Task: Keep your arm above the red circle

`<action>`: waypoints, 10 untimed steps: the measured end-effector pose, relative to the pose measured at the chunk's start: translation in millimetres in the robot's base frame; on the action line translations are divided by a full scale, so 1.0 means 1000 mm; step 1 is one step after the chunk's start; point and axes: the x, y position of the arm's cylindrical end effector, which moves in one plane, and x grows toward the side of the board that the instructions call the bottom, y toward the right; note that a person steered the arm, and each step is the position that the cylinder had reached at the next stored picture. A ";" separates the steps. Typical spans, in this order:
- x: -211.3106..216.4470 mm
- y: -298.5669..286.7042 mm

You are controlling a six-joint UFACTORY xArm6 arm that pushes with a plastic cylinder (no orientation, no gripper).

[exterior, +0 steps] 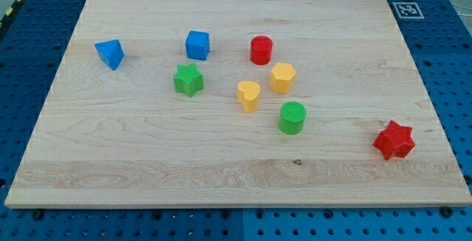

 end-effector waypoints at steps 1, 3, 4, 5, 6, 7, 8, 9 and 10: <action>0.023 -0.024; 0.039 -0.080; 0.024 -0.108; 0.024 -0.144; 0.024 -0.174; 0.026 -0.200; 0.025 -0.216; 0.022 -0.224; 0.026 -0.247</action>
